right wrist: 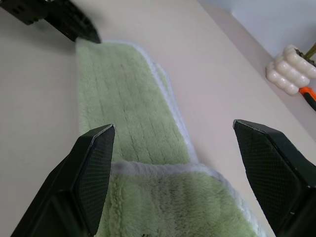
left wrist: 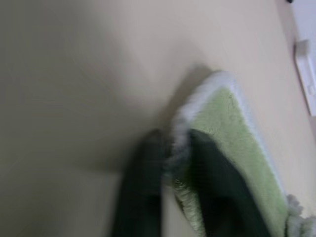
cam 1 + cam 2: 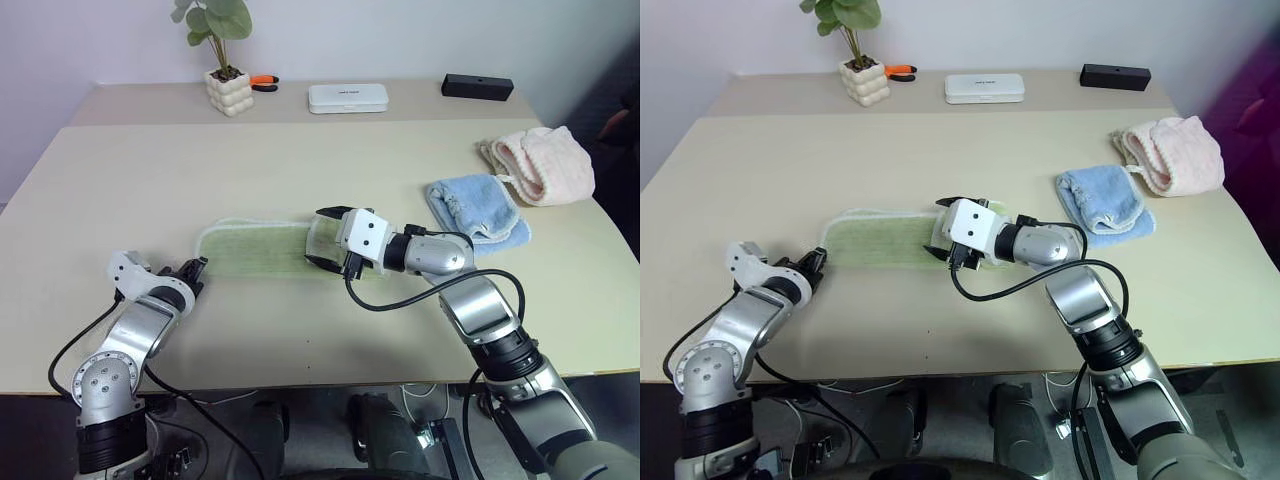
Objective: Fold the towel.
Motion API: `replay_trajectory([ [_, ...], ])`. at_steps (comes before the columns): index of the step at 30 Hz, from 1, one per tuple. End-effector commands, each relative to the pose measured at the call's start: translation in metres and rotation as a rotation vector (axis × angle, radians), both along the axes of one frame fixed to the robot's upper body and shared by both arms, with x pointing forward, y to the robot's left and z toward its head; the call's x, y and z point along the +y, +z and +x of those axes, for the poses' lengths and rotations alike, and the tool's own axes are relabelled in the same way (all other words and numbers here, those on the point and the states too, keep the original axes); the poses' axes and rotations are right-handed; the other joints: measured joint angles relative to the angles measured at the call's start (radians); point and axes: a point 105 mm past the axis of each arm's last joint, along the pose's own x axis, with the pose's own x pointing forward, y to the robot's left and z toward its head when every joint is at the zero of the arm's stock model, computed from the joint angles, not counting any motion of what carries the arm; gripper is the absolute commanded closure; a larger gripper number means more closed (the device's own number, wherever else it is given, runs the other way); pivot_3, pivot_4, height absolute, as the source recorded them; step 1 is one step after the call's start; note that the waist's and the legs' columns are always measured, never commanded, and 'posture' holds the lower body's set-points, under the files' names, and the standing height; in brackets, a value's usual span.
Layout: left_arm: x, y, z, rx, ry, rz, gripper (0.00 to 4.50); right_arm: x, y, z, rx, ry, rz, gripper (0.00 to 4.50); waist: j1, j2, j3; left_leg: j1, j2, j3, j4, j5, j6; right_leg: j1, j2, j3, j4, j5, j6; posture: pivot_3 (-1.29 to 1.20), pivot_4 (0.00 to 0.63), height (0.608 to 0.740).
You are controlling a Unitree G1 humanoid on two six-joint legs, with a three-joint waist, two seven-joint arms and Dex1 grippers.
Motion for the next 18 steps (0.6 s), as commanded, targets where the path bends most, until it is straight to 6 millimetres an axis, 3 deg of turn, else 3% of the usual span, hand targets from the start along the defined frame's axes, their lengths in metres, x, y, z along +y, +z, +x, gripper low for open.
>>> replay_trajectory([
  [1, 0.005, 0.015, 0.004, -0.083, 0.005, 0.026, 4.43, 0.003, 0.009, -0.007, -0.040, 0.012, 0.020, 0.59, 0.001, 0.000, 0.000, 0.000, 0.000, 0.000, 0.000, 0.000, 0.000, 0.000, 0.000, 0.000, 0.000, 0.000, 0.000, 0.00, 0.150, 0.737],
  [6, 0.053, 0.062, -0.001, -0.268, 0.093, 0.253, 4.43, -0.002, 0.006, -0.013, 0.084, -0.011, 0.094, 0.59, -0.014, -0.002, 0.001, -0.001, 0.000, -0.001, -0.001, 0.000, 0.000, -0.001, 0.001, -0.001, -0.001, 0.000, 0.000, 0.00, 0.150, 0.737],
  [9, 0.057, 0.090, -0.002, -0.359, 0.030, 0.396, 4.43, -0.007, 0.004, -0.018, 0.141, -0.007, 0.114, 0.59, -0.016, -0.002, 0.001, -0.001, 0.001, -0.001, -0.002, 0.000, 0.000, -0.002, 0.001, -0.001, -0.001, 0.000, 0.000, 0.00, 0.150, 0.737],
  [11, 0.049, 0.103, -0.001, -0.403, -0.044, 0.481, 4.43, -0.010, 0.003, -0.019, 0.157, -0.015, 0.117, 0.59, -0.016, -0.002, 0.001, -0.001, 0.001, -0.001, -0.002, 0.000, 0.000, -0.002, 0.001, -0.001, -0.001, 0.000, 0.000, 0.00, 0.150, 0.737],
  [14, -0.006, 0.122, 0.001, -0.538, -0.344, 0.655, 4.43, -0.017, -0.004, -0.015, 0.162, -0.044, 0.100, 0.59, -0.010, -0.002, 0.001, -0.002, 0.001, 0.000, -0.002, 0.000, 0.000, -0.002, 0.000, -0.001, -0.004, 0.000, 0.000, 0.00, 0.150, 0.737],
  [16, -0.046, 0.125, -0.004, -0.616, -0.534, 0.703, 4.43, -0.019, -0.006, -0.013, 0.161, -0.057, 0.098, 0.59, -0.010, -0.002, 0.001, -0.003, 0.000, -0.001, -0.002, 0.000, -0.001, -0.001, 0.000, -0.001, -0.006, 0.000, 0.000, 0.00, 0.150, 0.737],
  [18, -0.071, 0.122, -0.008, -0.655, -0.647, 0.723, 4.43, -0.020, -0.007, -0.011, 0.160, -0.066, 0.100, 0.59, -0.014, -0.002, 0.001, -0.005, 0.000, 0.000, -0.002, 0.000, -0.001, 0.000, 0.000, 0.000, -0.010, 0.001, 0.000, 0.00, 0.150, 0.737],
])
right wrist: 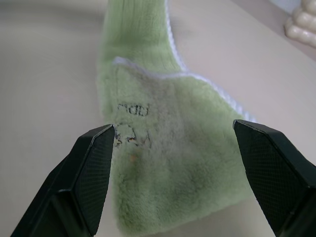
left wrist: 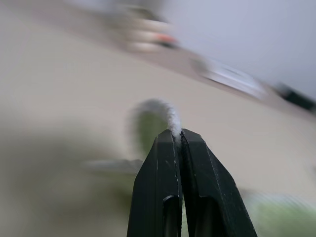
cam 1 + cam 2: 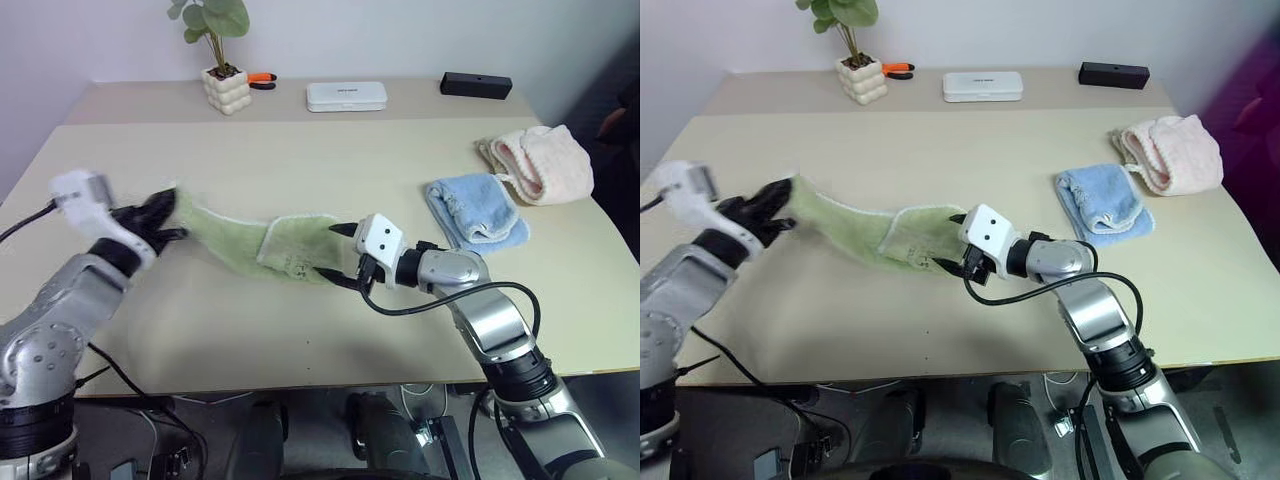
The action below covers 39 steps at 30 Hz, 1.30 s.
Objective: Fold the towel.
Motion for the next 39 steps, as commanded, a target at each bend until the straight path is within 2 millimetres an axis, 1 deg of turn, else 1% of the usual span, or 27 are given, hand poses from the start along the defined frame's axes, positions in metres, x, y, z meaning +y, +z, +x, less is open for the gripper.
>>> replay_trajectory([
  [1, -0.040, 0.002, -0.010, -0.045, -0.185, 0.097, 4.43, -0.004, 0.008, 0.002, -0.039, -0.015, 0.017, 0.59, -0.005, 0.000, 0.000, 0.000, 0.000, 0.000, 0.000, 0.000, 0.000, 0.000, 0.000, 0.001, -0.001, 0.000, 0.001, 0.00, 0.150, 0.737],
  [3, -0.078, -0.017, -0.015, -0.020, -0.347, 0.202, 4.43, -0.006, 0.006, 0.005, -0.040, -0.038, 0.015, 0.59, -0.008, 0.000, 0.000, 0.000, 0.000, 0.001, -0.001, 0.000, 0.000, -0.001, 0.000, 0.001, -0.001, 0.001, 0.001, 0.00, 0.150, 0.737],
  [5, -0.099, -0.035, -0.019, 0.012, -0.436, 0.274, 4.43, -0.010, 0.004, 0.007, -0.041, -0.064, 0.012, 0.59, -0.005, 0.000, 0.000, 0.000, 0.000, 0.000, -0.002, 0.000, 0.000, -0.002, 0.002, 0.001, -0.001, 0.001, 0.002, 0.00, 0.150, 0.737],
  [7, -0.103, -0.043, -0.019, 0.022, -0.455, 0.303, 4.43, -0.012, 0.003, 0.008, -0.042, -0.074, 0.011, 0.59, -0.008, 0.000, 0.000, 0.000, 0.000, 0.000, -0.003, 0.000, 0.000, -0.002, 0.002, 0.001, -0.001, 0.001, 0.002, 0.00, 0.150, 0.737],
  [9, -0.107, -0.057, -0.018, 0.040, -0.477, 0.364, 4.43, -0.016, 0.002, 0.009, -0.043, -0.093, 0.008, 0.59, -0.008, 0.000, 0.000, 0.000, 0.001, 0.000, -0.003, 0.000, 0.000, -0.002, 0.002, 0.001, -0.001, 0.001, 0.002, 0.00, 0.150, 0.737],
  [11, -0.108, -0.063, -0.017, 0.044, -0.487, 0.391, 4.43, -0.018, 0.001, 0.010, -0.044, -0.102, 0.006, 0.59, -0.007, 0.000, 0.000, 0.000, 0.001, 0.000, -0.003, 0.000, 0.000, -0.003, 0.002, 0.001, -0.001, 0.001, 0.002, 0.00, 0.150, 0.737],
  [15, -0.108, -0.064, -0.016, 0.036, -0.491, 0.397, 4.43, -0.018, 0.001, 0.010, -0.044, -0.103, 0.006, 0.59, -0.005, 0.000, 0.000, -0.001, 0.001, 0.000, -0.003, 0.000, 0.000, -0.002, 0.002, 0.001, -0.001, 0.001, 0.002, 0.00, 0.150, 0.737],
  [18, -0.142, -0.065, -0.027, 0.025, -0.600, 0.320, 4.43, -0.031, -0.008, 0.013, -0.036, -0.162, -0.024, 0.59, 0.002, 0.000, 0.000, -0.001, 0.000, 0.000, -0.003, 0.000, 0.000, -0.002, 0.001, 0.001, -0.001, 0.001, 0.003, 0.00, 0.150, 0.737],
  [19, -0.149, -0.062, -0.028, 0.013, -0.613, 0.299, 4.43, -0.034, -0.009, 0.014, -0.034, -0.176, -0.029, 0.59, 0.004, 0.000, 0.000, -0.002, 0.000, 0.000, -0.002, 0.000, 0.000, -0.002, 0.001, 0.001, -0.001, 0.002, 0.003, 0.00, 0.150, 0.737],
  [20, -0.153, -0.059, -0.028, 0.001, -0.613, 0.285, 4.43, -0.036, -0.010, 0.015, -0.033, -0.181, -0.030, 0.59, 0.003, 0.000, 0.000, -0.003, 0.000, 0.000, 0.000, 0.000, 0.000, -0.002, 0.001, 0.001, -0.001, 0.002, 0.004, 0.00, 0.150, 0.737],
  [24, -0.161, -0.038, -0.028, -0.047, -0.621, 0.165, 4.43, -0.038, -0.011, 0.015, -0.032, -0.188, -0.033, 0.59, -0.005, 0.000, 0.000, -0.005, 0.000, 0.000, 0.002, 0.000, 0.000, -0.003, 0.001, 0.001, -0.002, 0.002, 0.004, 0.00, 0.150, 0.737],
  [25, -0.162, -0.035, -0.030, -0.049, -0.629, 0.143, 4.43, -0.039, -0.012, 0.015, -0.031, -0.190, -0.035, 0.59, -0.005, 0.001, 0.000, -0.004, 0.000, 0.000, 0.002, 0.000, 0.000, -0.003, 0.001, 0.001, -0.001, 0.002, 0.004, 0.00, 0.150, 0.737],
  [26, -0.163, -0.037, -0.031, -0.036, -0.637, 0.148, 4.43, -0.040, -0.013, 0.016, -0.031, -0.194, -0.037, 0.59, -0.005, 0.000, 0.000, -0.004, 0.000, -0.001, 0.002, 0.000, 0.001, -0.002, 0.001, 0.001, -0.001, 0.003, 0.006, 0.00, 0.150, 0.737],
  [30, -0.161, -0.057, -0.030, 0.011, -0.634, 0.244, 4.43, -0.042, -0.014, 0.017, -0.032, -0.203, -0.039, 0.59, -0.005, 0.001, 0.000, -0.004, 0.000, -0.001, 0.002, 0.000, 0.001, -0.002, 0.001, 0.001, -0.001, 0.003, 0.007, 0.00, 0.150, 0.737],
  [34, -0.159, -0.061, -0.030, 0.042, -0.641, 0.224, 4.43, -0.042, -0.014, 0.017, -0.034, -0.204, -0.040, 0.59, -0.001, 0.001, 0.000, -0.004, 0.000, -0.001, 0.002, 0.000, 0.001, -0.002, 0.001, 0.001, -0.001, 0.003, 0.006, 0.00, 0.150, 0.737],
  [35, -0.157, -0.063, -0.029, 0.050, -0.636, 0.227, 3.87, -0.042, -0.014, 0.017, -0.035, -0.205, -0.040, 0.59, -0.001, 0.001, 0.000, -0.004, 0.000, -0.001, 0.002, 0.000, 0.001, -0.002, 0.001, 0.001, -0.001, 0.003, 0.006, 0.00, 0.150, 0.737],
  [36, -0.155, -0.064, -0.028, 0.057, -0.631, 0.230, 3.55, -0.042, -0.013, 0.017, -0.036, -0.205, -0.041, 0.59, -0.002, 0.001, 0.000, -0.004, 0.000, -0.001, 0.002, 0.000, 0.001, -0.002, 0.001, 0.001, -0.001, 0.003, 0.006, 0.00, 0.150, 0.737],
  [38, -0.149, -0.065, -0.028, 0.063, -0.626, 0.231, 2.56, -0.043, -0.012, 0.018, -0.039, -0.208, -0.043, 0.59, -0.002, 0.001, 0.000, -0.004, 0.000, -0.001, 0.002, 0.000, 0.001, -0.002, 0.001, 0.001, -0.001, 0.003, 0.006, 0.00, 0.150, 0.737],
  [39, -0.145, -0.062, -0.030, 0.066, -0.634, 0.214, 2.17, -0.044, -0.012, 0.018, -0.042, -0.209, -0.044, 0.59, -0.002, 0.001, 0.000, -0.004, 0.000, -0.001, 0.002, 0.000, 0.001, -0.002, 0.001, 0.001, 0.000, 0.003, 0.006, 0.00, 0.150, 0.737],
])
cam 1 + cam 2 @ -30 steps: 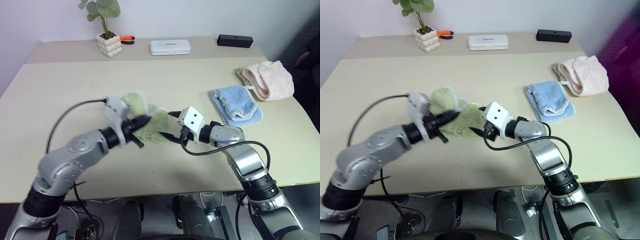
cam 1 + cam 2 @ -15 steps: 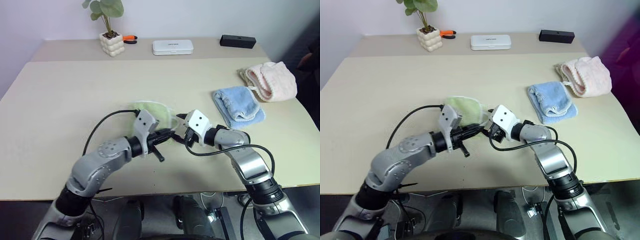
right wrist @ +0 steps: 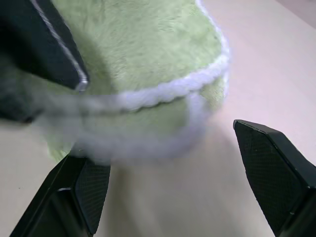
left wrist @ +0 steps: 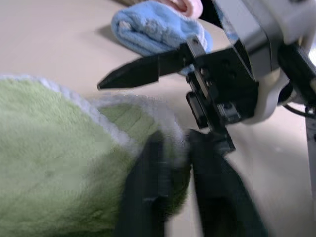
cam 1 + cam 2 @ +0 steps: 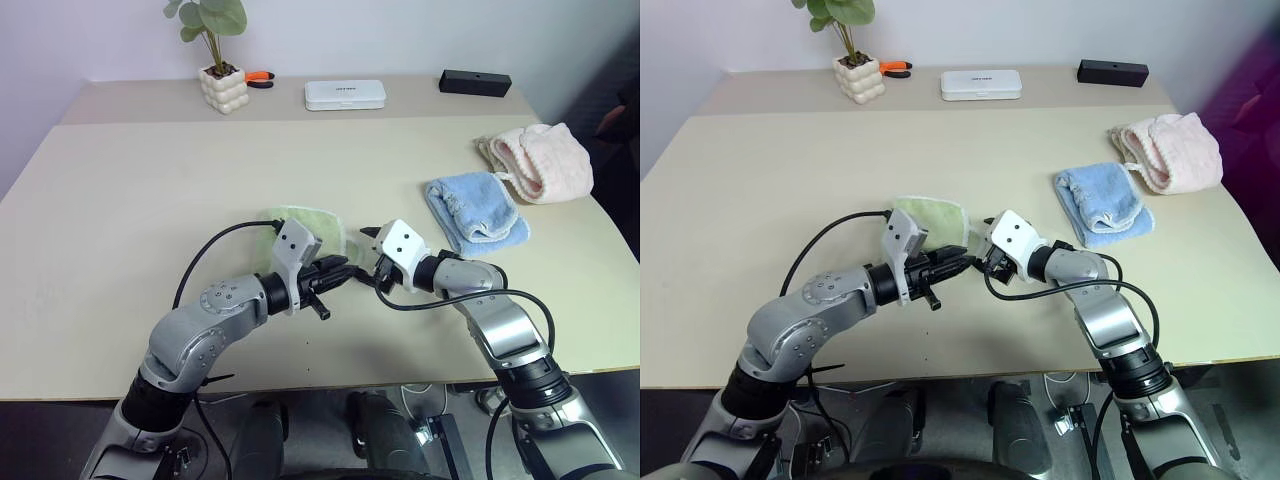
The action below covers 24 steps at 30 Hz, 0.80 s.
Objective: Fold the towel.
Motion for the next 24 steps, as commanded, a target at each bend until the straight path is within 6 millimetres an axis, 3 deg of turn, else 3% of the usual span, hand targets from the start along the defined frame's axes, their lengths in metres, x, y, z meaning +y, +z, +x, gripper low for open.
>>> replay_trajectory([
  [1, 0.013, 0.011, -0.004, -0.005, -0.006, -0.040, 2.17, -0.005, 0.013, 0.002, -0.053, -0.011, 0.006, 0.59, -0.003, 0.000, 0.000, 0.000, 0.000, 0.000, 0.000, 0.000, 0.000, 0.000, 0.000, 0.000, 0.000, 0.000, 0.000, 0.00, 0.150, 0.737],
  [5, 0.041, 0.027, -0.013, 0.028, -0.008, -0.129, 2.17, -0.008, 0.018, 0.002, -0.057, -0.017, 0.015, 0.59, -0.005, 0.000, 0.000, 0.000, 0.001, 0.000, 0.000, 0.000, 0.000, 0.000, 0.000, 0.000, 0.001, 0.000, 0.000, 0.00, 0.150, 0.737],
  [6, 0.048, 0.032, -0.016, 0.031, -0.012, -0.156, 2.12, -0.009, 0.020, 0.003, -0.059, -0.023, 0.022, 0.84, -0.004, 0.000, 0.000, 0.000, 0.001, 0.000, 0.000, 0.000, 0.000, -0.001, 0.000, 0.000, 0.001, 0.000, 0.000, 0.00, 0.150, 0.737],
  [7, 0.057, 0.039, -0.016, 0.014, 0.005, -0.175, 2.38, -0.011, 0.022, 0.004, -0.056, -0.032, 0.035, 1.13, -0.004, 0.000, 0.000, 0.000, 0.001, 0.000, 0.000, 0.000, 0.000, -0.001, 0.000, 0.000, 0.001, 0.000, 0.000, 0.00, 0.150, 0.737],
  [9, 0.077, 0.050, -0.007, -0.036, 0.101, -0.184, 2.91, -0.011, 0.030, 0.005, -0.059, -0.032, 0.061, 1.85, -0.002, 0.000, 0.000, 0.000, 0.001, 0.000, 0.000, 0.000, 0.000, -0.001, 0.000, 0.000, 0.001, 0.000, 0.000, 0.00, 0.150, 0.737],
  [12, 0.102, 0.049, 0.020, -0.086, 0.295, -0.111, 4.44, -0.004, 0.046, 0.007, -0.069, -0.021, 0.131, 3.44, 0.001, 0.000, 0.000, 0.000, 0.000, 0.000, 0.001, 0.000, 0.000, 0.000, 0.000, 0.000, 0.001, 0.000, 0.000, 0.00, 0.150, 0.737],
  [14, 0.111, 0.042, 0.038, -0.097, 0.410, -0.057, 4.50, 0.005, 0.059, 0.009, -0.079, -0.011, 0.181, 4.48, 0.000, 0.000, 0.000, 0.000, 0.000, 0.000, 0.001, 0.000, 0.000, 0.000, 0.000, 0.000, 0.001, 0.000, 0.000, 0.00, 0.150, 0.737],
  [21, 0.076, 0.015, 0.047, -0.107, 0.335, 0.022, 4.50, 0.026, 0.067, 0.018, -0.093, 0.011, 0.187, 4.48, 0.001, 0.000, 0.000, -0.001, 0.000, 0.000, 0.000, 0.000, 0.000, -0.001, -0.001, -0.001, 0.001, 0.001, 0.000, 0.00, 0.150, 0.737],
  [24, 0.062, -0.001, 0.046, -0.092, 0.278, 0.074, 4.50, 0.046, 0.056, 0.018, -0.022, 0.056, 0.204, 4.48, -0.002, 0.000, 0.000, 0.000, 0.000, 0.000, 0.000, 0.000, 0.000, -0.001, 0.000, -0.001, 0.002, 0.001, 0.000, 0.00, 0.150, 0.737],
])
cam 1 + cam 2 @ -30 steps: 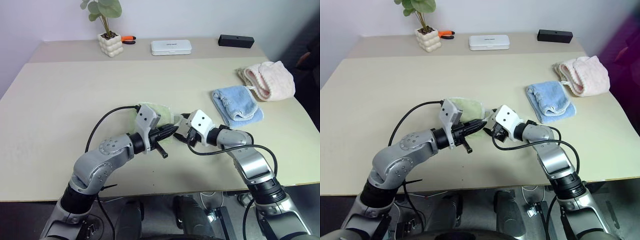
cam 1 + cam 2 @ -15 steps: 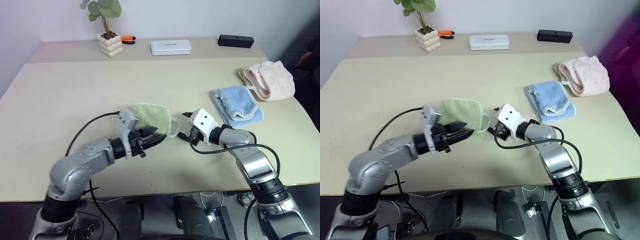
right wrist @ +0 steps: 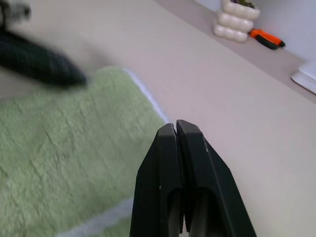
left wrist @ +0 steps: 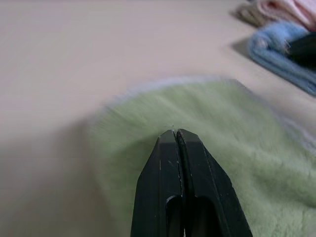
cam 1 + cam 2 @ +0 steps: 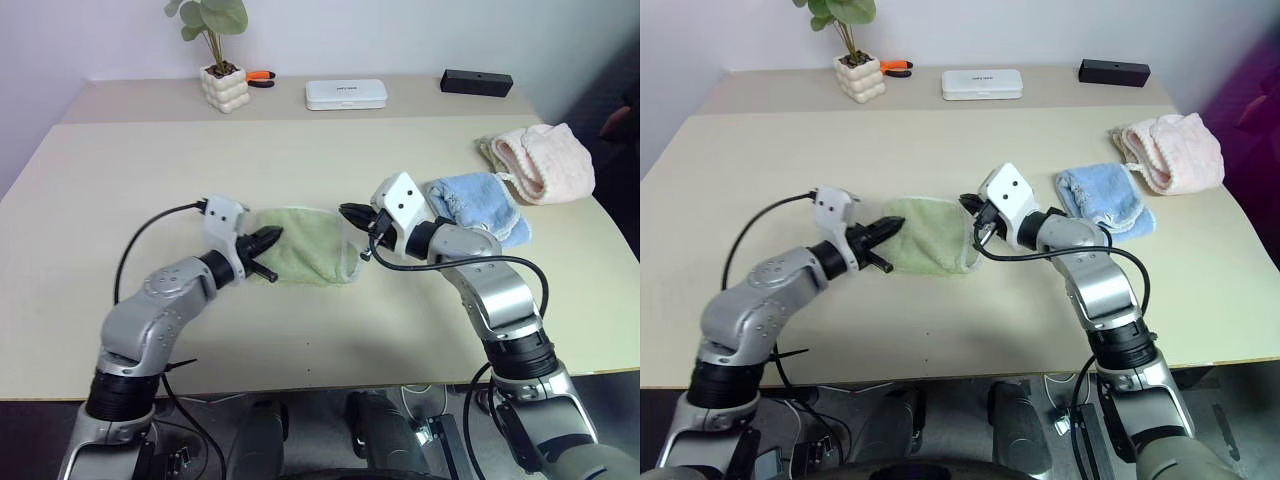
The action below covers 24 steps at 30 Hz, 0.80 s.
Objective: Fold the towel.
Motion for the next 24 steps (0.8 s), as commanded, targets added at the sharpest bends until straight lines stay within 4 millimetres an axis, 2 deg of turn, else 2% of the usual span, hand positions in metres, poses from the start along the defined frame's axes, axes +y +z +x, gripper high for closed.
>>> replay_trajectory([
  [1, -0.013, -0.002, 0.000, -0.037, -0.057, 0.053, 4.50, 0.021, -0.006, -0.004, 0.043, 0.063, 0.007, 4.48, -0.002, 0.000, 0.000, 0.000, 0.000, 0.000, 0.000, 0.000, 0.000, 0.000, 0.000, 0.000, 0.000, 0.000, 0.000, 0.00, 0.150, 0.737],
  [2, -0.014, -0.004, 0.000, -0.034, -0.061, 0.060, 4.50, 0.023, -0.009, -0.005, 0.058, 0.072, 0.005, 4.48, -0.003, 0.000, 0.000, 0.001, 0.000, 0.000, 0.000, 0.000, 0.000, 0.000, 0.000, 0.000, 0.001, 0.000, 0.000, 0.00, 0.150, 0.737],
  [6, -0.009, -0.039, -0.001, 0.033, -0.058, 0.149, 4.50, 0.023, -0.072, -0.003, 0.232, 0.001, -0.092, 4.48, -0.002, 0.000, -0.001, 0.001, 0.000, 0.000, 0.000, 0.000, 0.000, 0.000, 0.000, 0.000, 0.001, 0.000, 0.000, 0.00, 0.150, 0.737],
  [8, -0.006, -0.048, -0.003, 0.049, -0.052, 0.154, 4.50, 0.020, -0.086, -0.005, 0.256, -0.017, -0.119, 4.48, 0.000, 0.000, -0.001, 0.001, 0.000, 0.000, 0.000, 0.000, 0.000, 0.000, 0.000, 0.000, 0.001, 0.000, 0.000, 0.00, 0.150, 0.737],
  [11, -0.001, -0.051, -0.006, 0.050, -0.039, 0.144, 4.50, 0.017, -0.087, -0.004, 0.253, -0.036, -0.103, 4.48, -0.001, 0.001, -0.002, 0.003, 0.000, 0.001, 0.000, 0.000, 0.000, 0.003, 0.000, 0.000, 0.001, 0.000, 0.000, 0.00, 0.150, 0.737],
  [15, 0.001, -0.038, -0.010, 0.008, -0.037, 0.082, 4.50, 0.014, -0.067, 0.000, 0.209, -0.039, -0.044, 4.48, -0.002, 0.001, -0.002, 0.008, 0.000, 0.000, -0.001, 0.000, 0.000, 0.007, 0.000, 0.000, 0.001, 0.000, 0.000, 0.00, 0.150, 0.737],
  [18, 0.008, -0.009, -0.009, -0.057, 0.001, -0.028, 4.50, 0.011, -0.041, -0.002, 0.158, 0.007, 0.015, 3.61, -0.001, 0.001, -0.002, 0.008, 0.000, 0.000, 0.000, 0.000, 0.000, 0.007, 0.000, 0.000, 0.001, 0.000, 0.000, 0.00, 0.150, 0.737],
  [20, 0.011, -0.003, -0.009, -0.065, 0.011, -0.054, 4.50, 0.010, -0.036, -0.003, 0.150, 0.019, 0.025, 2.69, -0.001, 0.001, -0.002, 0.007, 0.000, 0.000, 0.000, 0.000, 0.000, 0.007, 0.000, 0.000, 0.001, 0.000, 0.000, 0.00, 0.150, 0.737],
  [22, 0.041, 0.013, -0.002, -0.067, 0.138, -0.139, 3.95, 0.006, -0.026, -0.021, 0.086, 0.118, -0.041, 1.67, -0.001, 0.002, -0.001, 0.007, 0.000, 0.000, 0.000, 0.000, 0.000, 0.007, 0.000, 0.000, 0.001, 0.000, 0.000, 0.00, 0.150, 0.737],
  [24, 0.064, 0.016, 0.000, -0.041, 0.225, -0.180, 3.24, 0.003, -0.023, -0.037, 0.052, 0.200, -0.107, 0.71, -0.001, 0.001, -0.001, 0.007, 0.000, 0.000, 0.000, 0.000, 0.000, 0.007, 0.000, 0.000, 0.001, 0.000, 0.001, 0.00, 0.150, 0.737],
])
